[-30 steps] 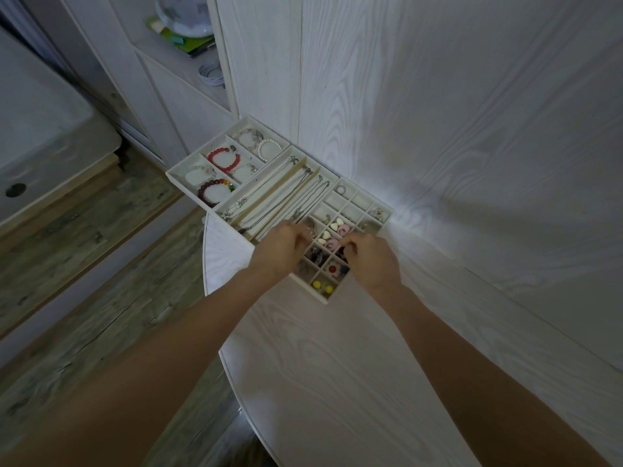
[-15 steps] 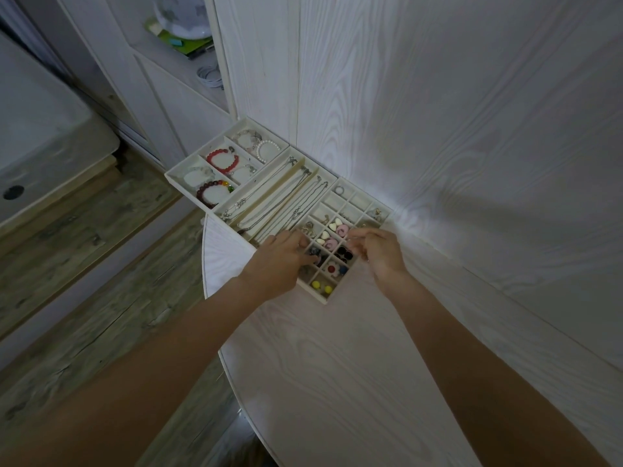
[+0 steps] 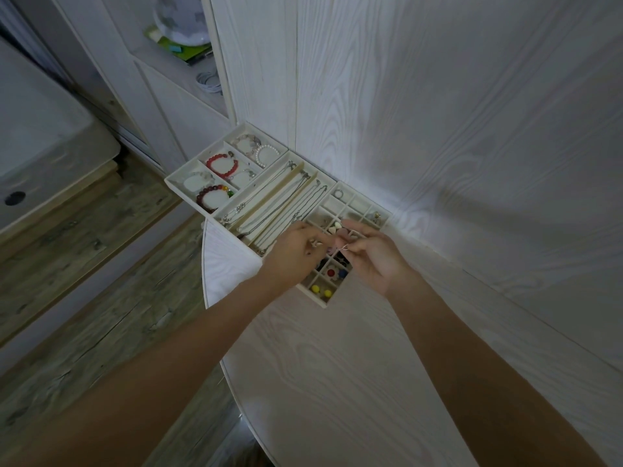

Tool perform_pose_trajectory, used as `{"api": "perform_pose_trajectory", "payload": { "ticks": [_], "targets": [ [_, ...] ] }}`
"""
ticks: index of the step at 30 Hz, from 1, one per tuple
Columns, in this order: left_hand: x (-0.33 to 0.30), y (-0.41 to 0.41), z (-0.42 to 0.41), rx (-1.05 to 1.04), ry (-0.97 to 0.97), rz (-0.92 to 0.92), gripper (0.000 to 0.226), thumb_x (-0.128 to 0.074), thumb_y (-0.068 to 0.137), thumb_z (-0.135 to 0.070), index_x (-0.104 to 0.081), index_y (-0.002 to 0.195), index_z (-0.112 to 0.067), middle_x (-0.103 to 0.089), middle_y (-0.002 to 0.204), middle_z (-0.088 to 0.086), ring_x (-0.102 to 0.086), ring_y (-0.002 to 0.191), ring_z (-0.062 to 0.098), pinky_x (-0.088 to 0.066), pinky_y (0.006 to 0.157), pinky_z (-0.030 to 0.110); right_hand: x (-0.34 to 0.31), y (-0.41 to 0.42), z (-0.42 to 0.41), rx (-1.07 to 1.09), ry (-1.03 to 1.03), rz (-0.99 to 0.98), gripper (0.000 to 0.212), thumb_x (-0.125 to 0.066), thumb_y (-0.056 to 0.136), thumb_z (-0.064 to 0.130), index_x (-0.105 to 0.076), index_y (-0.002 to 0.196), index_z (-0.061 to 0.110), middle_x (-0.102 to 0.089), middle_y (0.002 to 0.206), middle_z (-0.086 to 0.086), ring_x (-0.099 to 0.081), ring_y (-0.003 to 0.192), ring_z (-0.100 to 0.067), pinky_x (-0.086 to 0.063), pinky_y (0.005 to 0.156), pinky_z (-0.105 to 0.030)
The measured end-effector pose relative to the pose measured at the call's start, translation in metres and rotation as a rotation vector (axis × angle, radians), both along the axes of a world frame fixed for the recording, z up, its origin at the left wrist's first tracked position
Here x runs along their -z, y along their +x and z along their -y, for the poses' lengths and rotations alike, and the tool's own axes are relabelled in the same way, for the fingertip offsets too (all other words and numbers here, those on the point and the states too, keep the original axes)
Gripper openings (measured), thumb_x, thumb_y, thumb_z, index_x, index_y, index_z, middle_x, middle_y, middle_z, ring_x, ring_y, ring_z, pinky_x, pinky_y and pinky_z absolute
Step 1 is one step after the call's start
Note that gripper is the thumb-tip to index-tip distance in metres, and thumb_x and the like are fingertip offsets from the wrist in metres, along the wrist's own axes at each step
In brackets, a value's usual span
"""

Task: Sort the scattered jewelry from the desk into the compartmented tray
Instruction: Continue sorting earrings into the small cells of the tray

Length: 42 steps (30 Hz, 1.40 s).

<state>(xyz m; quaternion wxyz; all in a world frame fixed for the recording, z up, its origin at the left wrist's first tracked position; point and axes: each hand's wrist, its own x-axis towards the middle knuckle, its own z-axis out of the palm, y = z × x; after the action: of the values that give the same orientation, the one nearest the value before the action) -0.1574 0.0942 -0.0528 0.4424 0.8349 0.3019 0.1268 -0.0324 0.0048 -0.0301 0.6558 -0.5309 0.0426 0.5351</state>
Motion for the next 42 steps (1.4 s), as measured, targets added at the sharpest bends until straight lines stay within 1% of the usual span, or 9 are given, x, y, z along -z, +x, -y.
{"api": "perform_pose_trajectory", "payload": {
  "ticks": [3,8,14,18,22,28,33,37,42],
  "targets": [
    [-0.007,0.005,-0.001,0.058,-0.083,0.036,0.006,-0.066,0.086,-0.017,-0.065,0.089,-0.022,-0.062,0.093,-0.002,-0.059,0.084,0.013,-0.049,0.075,0.023,-0.001,-0.003,-0.004,-0.046,0.042,0.017,0.053,-0.032,0.084,-0.025,-0.050,0.128,-0.001,-0.051,0.117,-0.023,-0.061,0.099,-0.021,-0.056,0.074,-0.021],
    [-0.007,0.006,-0.011,0.114,-0.079,0.002,0.004,-0.063,0.087,-0.007,-0.066,0.089,-0.007,-0.066,0.086,0.003,-0.061,0.082,0.014,-0.051,0.077,0.026,0.001,-0.003,-0.007,-0.128,0.056,0.074,0.047,-0.037,0.086,-0.021,-0.055,0.122,0.002,-0.057,0.113,-0.018,-0.062,0.103,-0.021,-0.055,0.083,-0.026],
    [-0.004,0.002,-0.027,0.064,-0.062,-0.039,0.009,-0.067,0.084,-0.008,-0.065,0.081,-0.016,-0.062,0.077,-0.004,-0.056,0.072,0.007,-0.041,0.064,0.008,0.007,0.009,-0.010,-0.558,-0.176,0.995,0.018,-0.066,0.084,0.005,-0.068,0.103,0.005,-0.069,0.099,-0.007,-0.065,0.088,-0.014,-0.051,0.078,-0.021],
    [-0.002,0.003,-0.036,0.095,-0.043,-0.061,0.008,-0.065,0.083,-0.002,-0.068,0.086,-0.009,-0.065,0.085,0.005,-0.057,0.078,0.012,-0.042,0.066,0.005,0.003,0.013,-0.023,-0.718,-0.129,1.343,0.019,-0.068,0.083,0.005,-0.069,0.101,0.009,-0.066,0.097,0.001,-0.061,0.087,-0.009,-0.049,0.083,-0.019],
    [0.001,0.004,-0.042,0.044,-0.072,-0.063,0.005,-0.067,0.083,-0.004,-0.068,0.086,-0.007,-0.064,0.084,0.002,-0.056,0.078,0.011,-0.042,0.069,0.008,0.003,0.022,-0.040,-0.888,-0.065,1.641,0.015,-0.069,0.082,0.007,-0.070,0.097,0.009,-0.064,0.093,-0.007,-0.062,0.083,-0.015,-0.054,0.079,-0.032],
    [0.005,0.006,-0.055,0.012,-0.209,-0.030,0.005,-0.067,0.083,-0.004,-0.070,0.085,-0.007,-0.066,0.078,-0.005,-0.060,0.074,0.003,-0.047,0.073,0.011,0.001,0.025,-0.050,-0.909,0.000,1.523,0.015,-0.066,0.084,0.003,-0.067,0.098,0.010,-0.064,0.095,0.004,-0.057,0.086,-0.001,-0.042,0.073,0.000],
    [0.007,0.012,-0.059,-0.005,-0.249,-0.031,0.012,-0.065,0.083,-0.001,-0.068,0.079,-0.011,-0.063,0.072,-0.012,-0.057,0.066,-0.011,-0.042,0.067,0.002,0.010,0.035,-0.057,-0.994,-0.018,1.567,0.014,-0.071,0.081,0.014,-0.068,0.093,0.008,-0.069,0.091,-0.005,-0.064,0.087,-0.013,-0.049,0.094,-0.036],
    [0.008,0.018,-0.063,-0.027,-0.240,-0.024,0.011,-0.066,0.083,0.000,-0.068,0.079,-0.010,-0.063,0.072,-0.009,-0.057,0.069,-0.003,-0.043,0.068,0.005,0.008,0.043,-0.063,-0.992,0.015,1.536,0.012,-0.070,0.082,0.010,-0.070,0.093,0.006,-0.070,0.088,-0.002,-0.062,0.075,-0.001,-0.048,0.071,-0.010],
    [0.010,0.023,-0.068,-0.038,-0.231,-0.031,0.009,-0.067,0.082,-0.003,-0.068,0.081,-0.012,-0.066,0.077,-0.001,-0.059,0.072,0.004,-0.048,0.074,0.014,0.018,0.051,-0.073,-1.004,0.034,1.571,0.004,-0.070,0.081,0.012,-0.070,0.084,0.015,-0.068,0.075,0.001,-0.065,0.067,-0.009,-0.055,0.067,-0.030]
  ]
}}
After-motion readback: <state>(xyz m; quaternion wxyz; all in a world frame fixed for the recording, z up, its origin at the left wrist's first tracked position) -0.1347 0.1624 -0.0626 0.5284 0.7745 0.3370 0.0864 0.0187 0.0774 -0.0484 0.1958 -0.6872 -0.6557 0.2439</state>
